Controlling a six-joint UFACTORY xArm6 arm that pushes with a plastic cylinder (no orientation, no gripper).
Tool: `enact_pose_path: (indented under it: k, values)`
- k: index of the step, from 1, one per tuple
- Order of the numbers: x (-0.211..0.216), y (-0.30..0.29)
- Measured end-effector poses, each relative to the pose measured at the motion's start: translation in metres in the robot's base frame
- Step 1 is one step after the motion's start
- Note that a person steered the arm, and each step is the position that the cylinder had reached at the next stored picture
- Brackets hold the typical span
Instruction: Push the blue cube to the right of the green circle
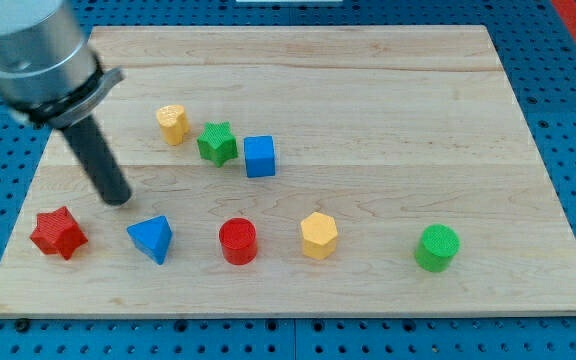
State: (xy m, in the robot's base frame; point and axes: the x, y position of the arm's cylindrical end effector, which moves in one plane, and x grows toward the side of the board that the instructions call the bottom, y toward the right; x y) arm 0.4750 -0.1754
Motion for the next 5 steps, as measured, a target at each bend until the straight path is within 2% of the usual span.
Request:
enact_pose_path:
  k: [1,3,5]
  values:
    - [-0.026,0.05]
    - [-0.055,0.234]
    - [-0.046,0.31]
